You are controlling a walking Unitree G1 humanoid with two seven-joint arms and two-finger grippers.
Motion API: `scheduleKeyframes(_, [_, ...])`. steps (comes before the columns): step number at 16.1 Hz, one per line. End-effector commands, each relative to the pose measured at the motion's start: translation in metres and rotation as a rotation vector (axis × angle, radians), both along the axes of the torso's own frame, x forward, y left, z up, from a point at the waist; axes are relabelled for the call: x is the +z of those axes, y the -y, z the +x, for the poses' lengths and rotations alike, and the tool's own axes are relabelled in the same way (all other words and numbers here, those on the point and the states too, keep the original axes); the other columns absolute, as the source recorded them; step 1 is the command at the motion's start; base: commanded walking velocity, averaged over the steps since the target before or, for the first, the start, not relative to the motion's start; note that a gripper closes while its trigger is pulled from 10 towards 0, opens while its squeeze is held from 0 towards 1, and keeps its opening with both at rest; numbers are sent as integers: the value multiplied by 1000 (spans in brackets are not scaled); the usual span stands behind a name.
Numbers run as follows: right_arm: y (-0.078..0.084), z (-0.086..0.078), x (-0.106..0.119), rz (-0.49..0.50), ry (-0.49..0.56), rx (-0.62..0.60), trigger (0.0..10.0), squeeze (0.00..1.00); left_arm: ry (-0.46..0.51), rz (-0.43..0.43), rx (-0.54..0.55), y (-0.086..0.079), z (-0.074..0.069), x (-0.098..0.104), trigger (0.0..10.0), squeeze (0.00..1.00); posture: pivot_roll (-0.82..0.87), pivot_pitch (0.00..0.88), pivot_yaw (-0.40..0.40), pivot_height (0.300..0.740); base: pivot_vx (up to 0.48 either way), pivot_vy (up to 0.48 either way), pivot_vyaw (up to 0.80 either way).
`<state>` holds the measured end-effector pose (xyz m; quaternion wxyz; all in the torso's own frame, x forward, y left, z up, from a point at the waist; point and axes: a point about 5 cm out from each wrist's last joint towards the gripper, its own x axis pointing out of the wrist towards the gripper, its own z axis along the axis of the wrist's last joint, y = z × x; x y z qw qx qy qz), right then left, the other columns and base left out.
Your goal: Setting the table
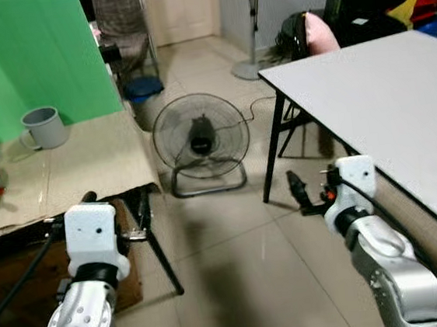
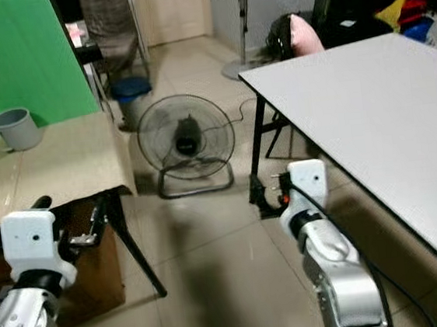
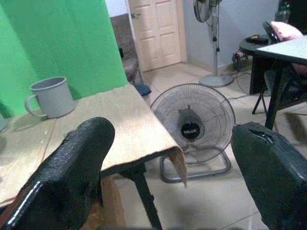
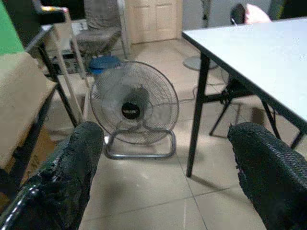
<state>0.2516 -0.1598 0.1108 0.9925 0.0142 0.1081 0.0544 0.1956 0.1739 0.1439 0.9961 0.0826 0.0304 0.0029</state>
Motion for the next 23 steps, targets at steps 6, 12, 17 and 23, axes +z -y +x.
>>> scheduleKeyframes(6, [-12,2,2,37,-12,89,10000,0,10,2,12,-1,2,1,10000,0,-61,14,36,740,0,48,0])
scheduleKeyframes(12, [-22,1,6,52,-5,218,10000,0,35,3,15,-1,1,4,10000,0,-57,16,33,740,0,0,133])
scheduleKeyframes(17, [-38,-5,10,92,-1,410,10000,0,43,10,18,-3,-4,7,10000,0,-31,15,23,740,275,0,800])
scheduleKeyframes(23, [-30,3,6,192,-16,254,10000,0,40,20,9,-4,-7,7,10000,0,-16,9,21,740,298,0,533])
